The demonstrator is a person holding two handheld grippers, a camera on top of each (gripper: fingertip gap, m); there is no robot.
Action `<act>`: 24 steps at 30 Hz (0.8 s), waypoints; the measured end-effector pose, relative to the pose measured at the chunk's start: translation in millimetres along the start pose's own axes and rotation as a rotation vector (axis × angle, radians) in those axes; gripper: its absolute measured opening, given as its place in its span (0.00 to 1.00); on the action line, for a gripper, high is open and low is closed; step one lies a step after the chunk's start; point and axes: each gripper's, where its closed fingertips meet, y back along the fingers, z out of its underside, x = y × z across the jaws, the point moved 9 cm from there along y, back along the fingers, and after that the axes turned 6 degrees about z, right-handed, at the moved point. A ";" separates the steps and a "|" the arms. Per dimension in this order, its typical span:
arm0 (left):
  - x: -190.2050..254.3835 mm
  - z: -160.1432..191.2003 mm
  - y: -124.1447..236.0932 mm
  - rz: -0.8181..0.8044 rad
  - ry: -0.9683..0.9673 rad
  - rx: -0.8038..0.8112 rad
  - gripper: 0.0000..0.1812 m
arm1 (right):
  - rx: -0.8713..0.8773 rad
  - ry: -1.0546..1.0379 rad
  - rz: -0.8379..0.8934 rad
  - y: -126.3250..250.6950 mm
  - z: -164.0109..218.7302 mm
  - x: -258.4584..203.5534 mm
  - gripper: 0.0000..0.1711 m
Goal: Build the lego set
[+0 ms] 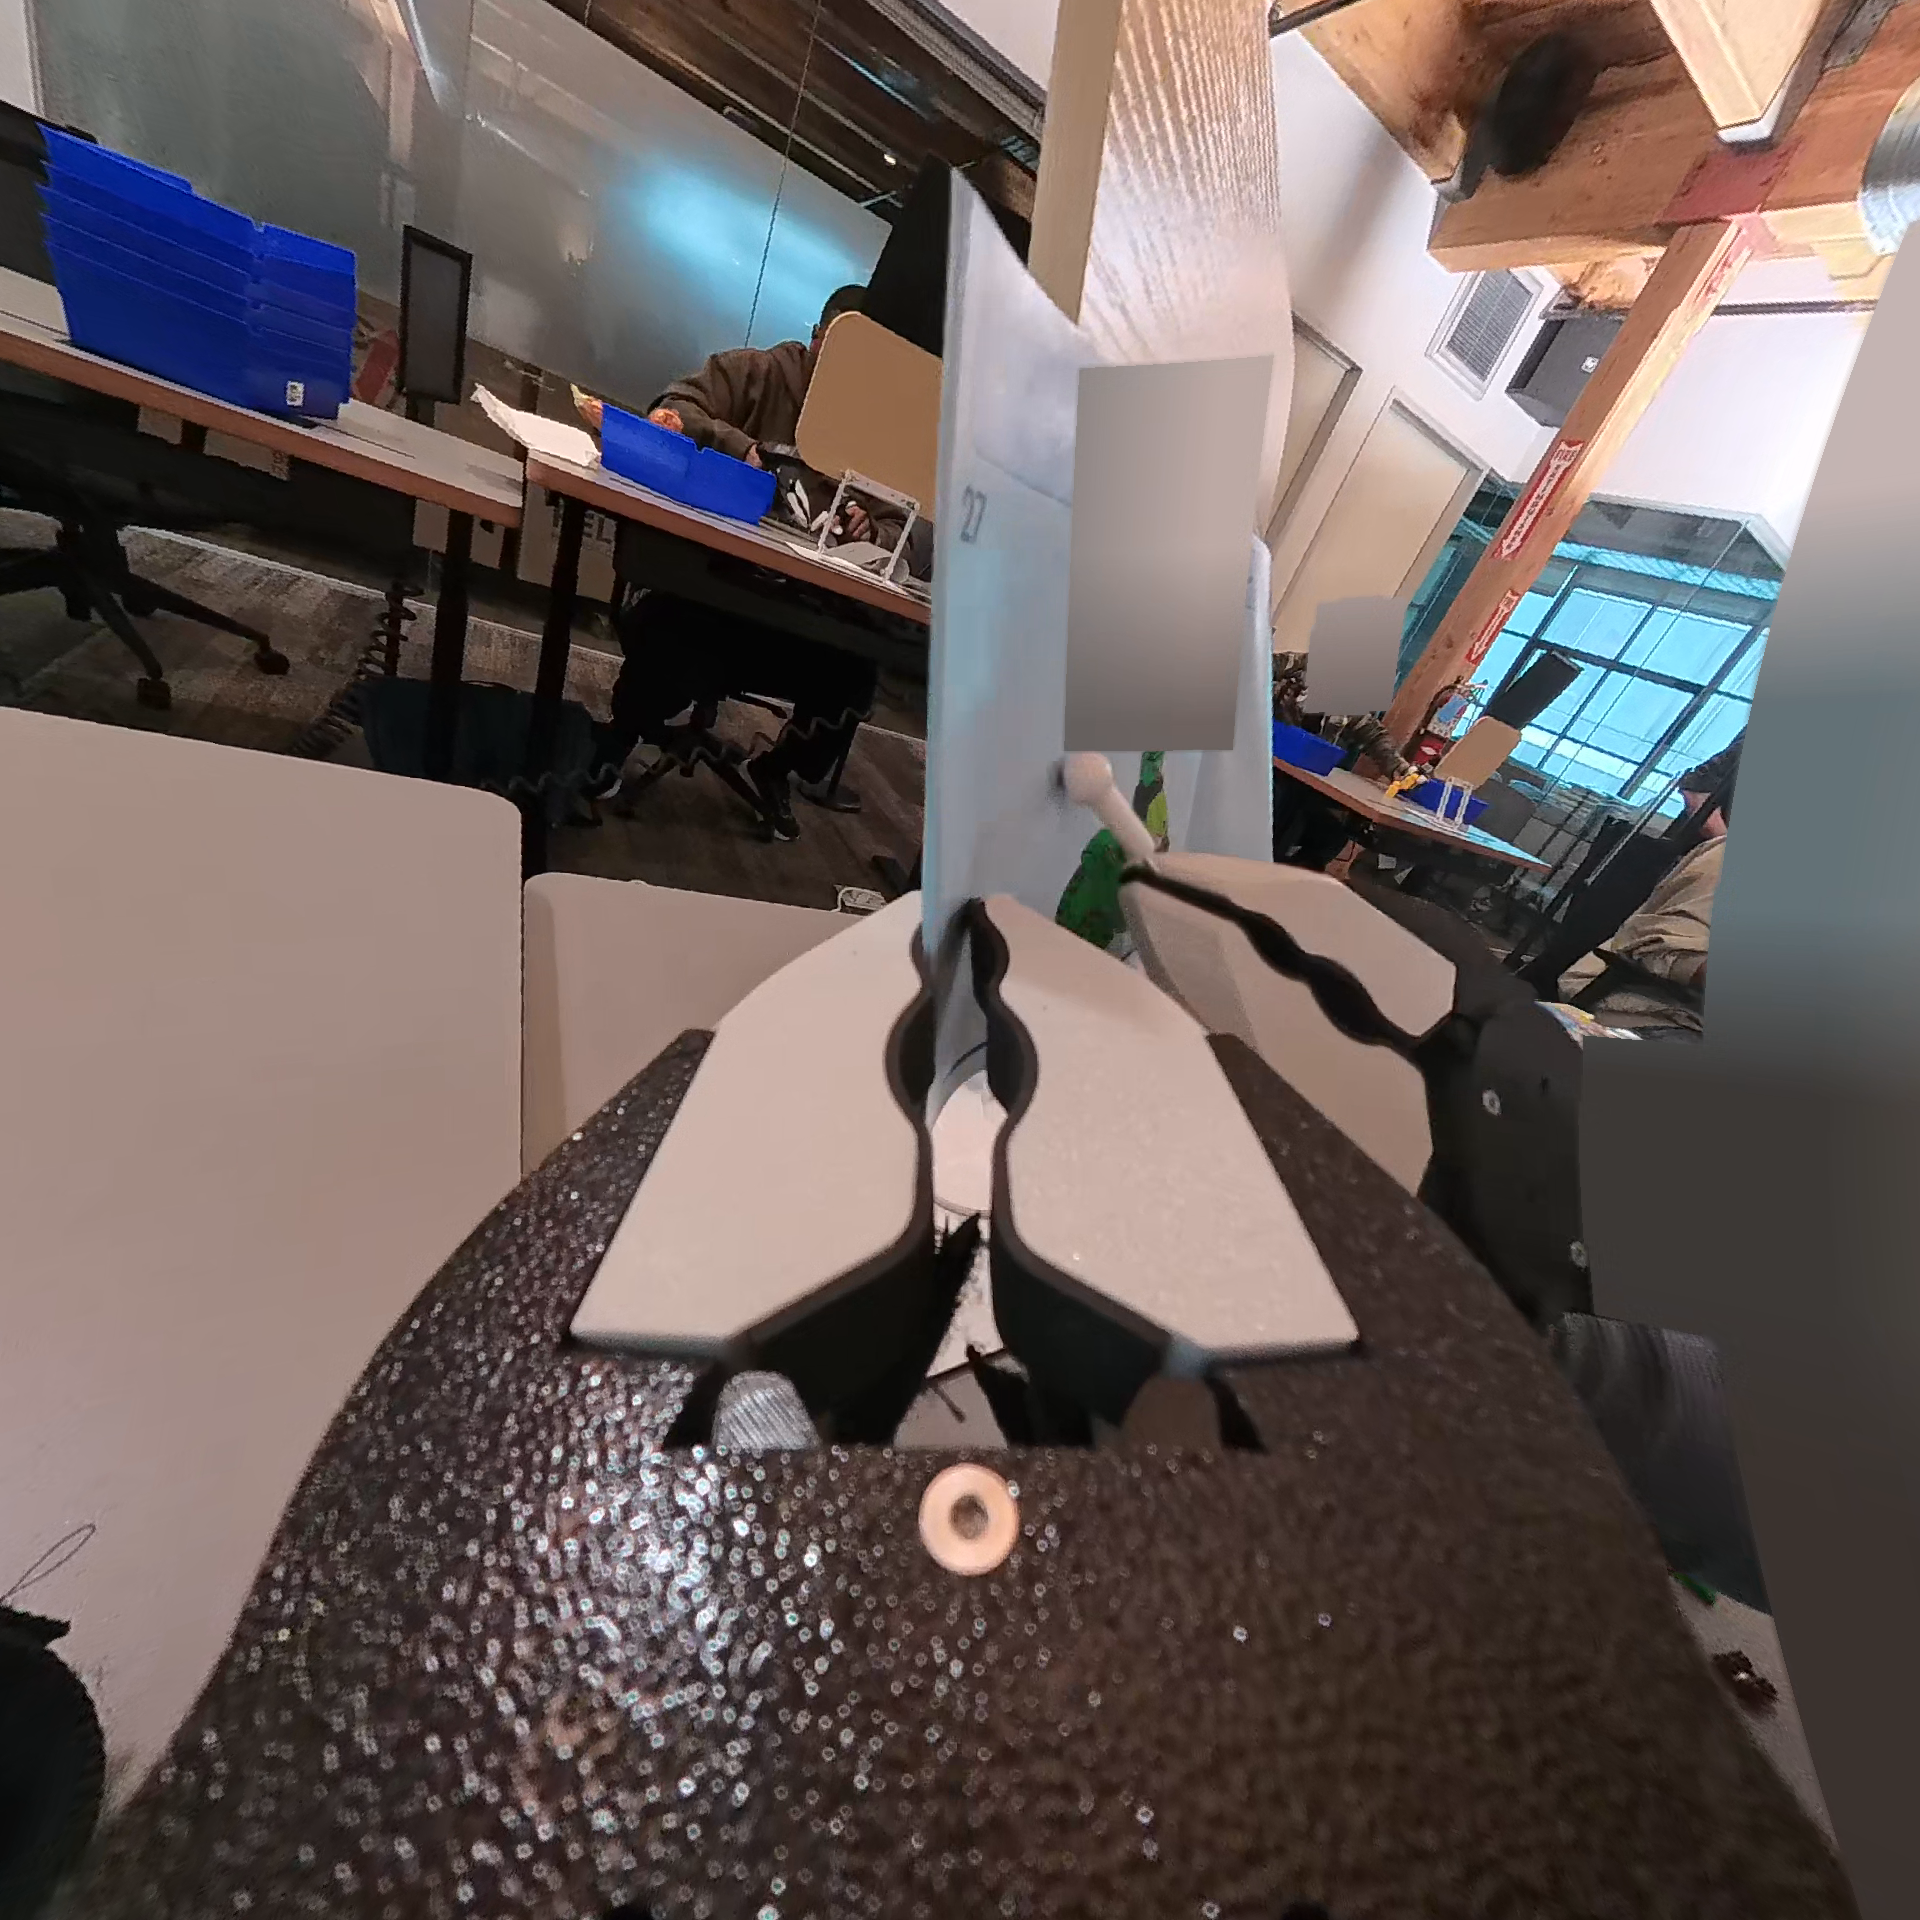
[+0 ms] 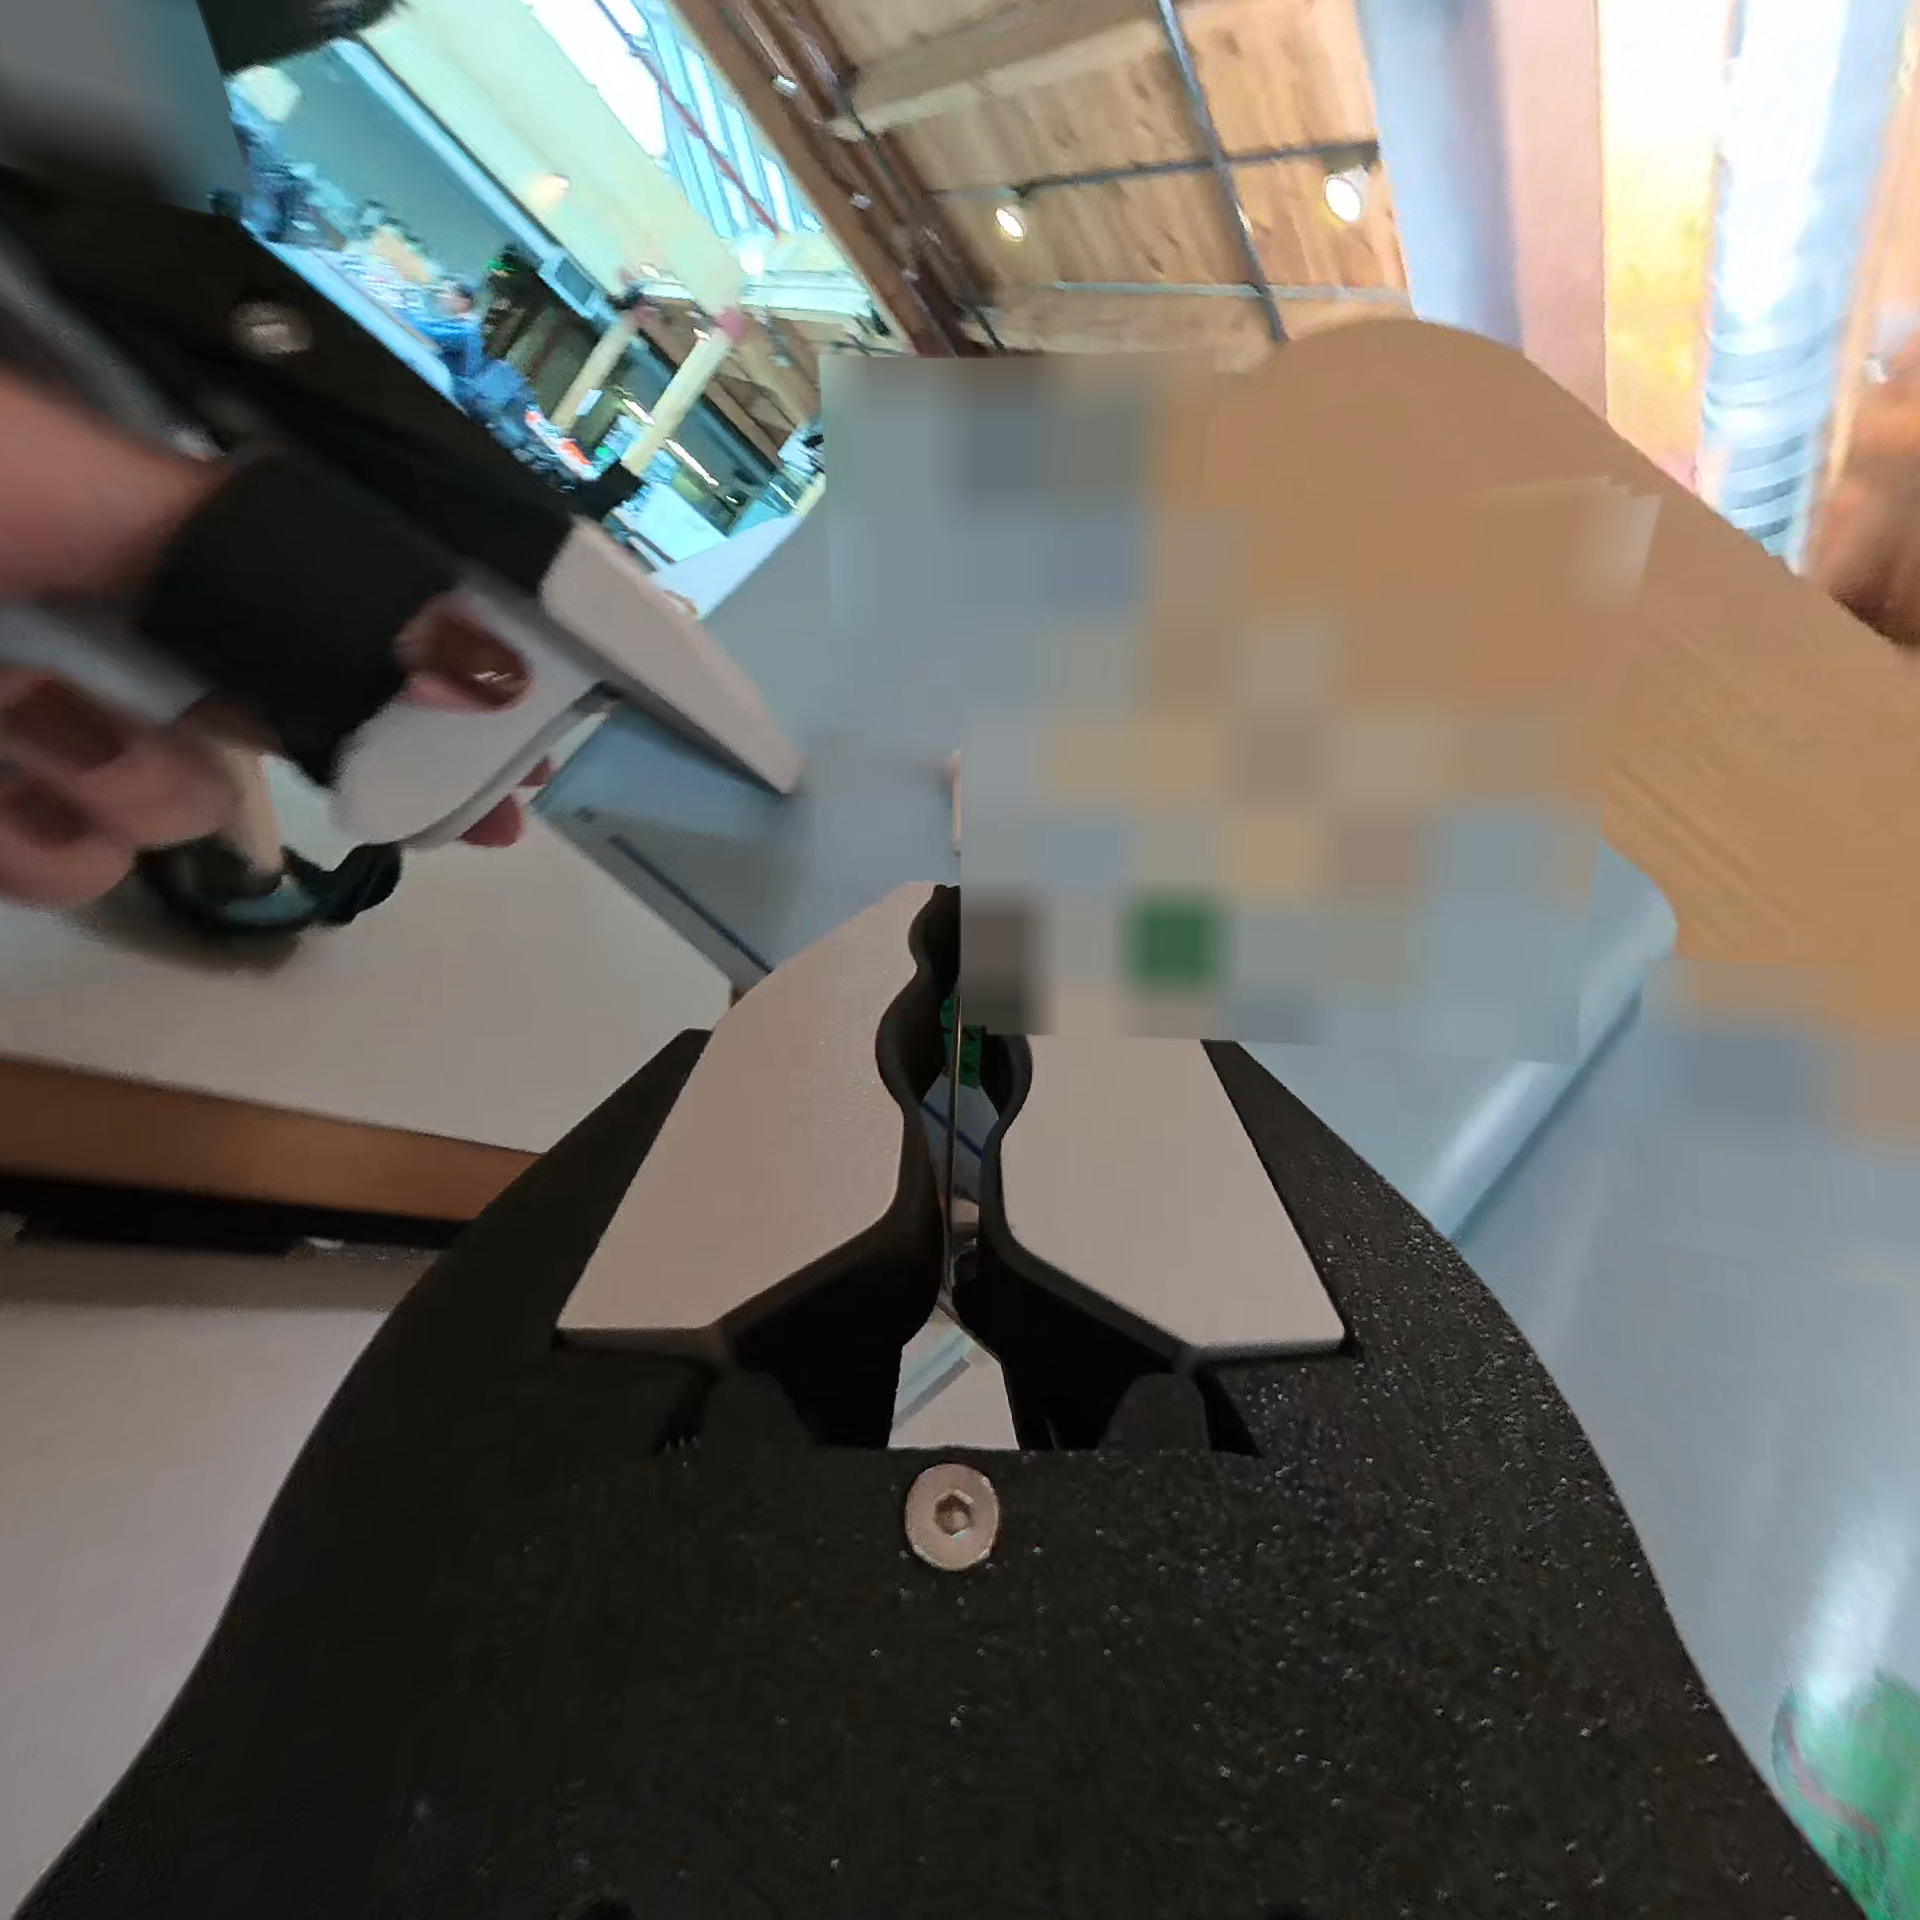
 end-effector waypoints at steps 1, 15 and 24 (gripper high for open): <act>0.0 0.0 0.1 0.002 0.001 0.001 0.02 | -0.014 -0.010 0.011 -1.1 -0.4 0.7 0.00; 6.6 -24.8 25.6 -0.175 -0.018 0.219 0.25 | -0.071 0.113 -0.110 120.3 -23.7 46.8 0.08; 60.3 -26.1 35.2 -0.242 -0.173 0.327 0.24 | -0.354 0.073 -0.081 293.9 -31.2 79.8 0.14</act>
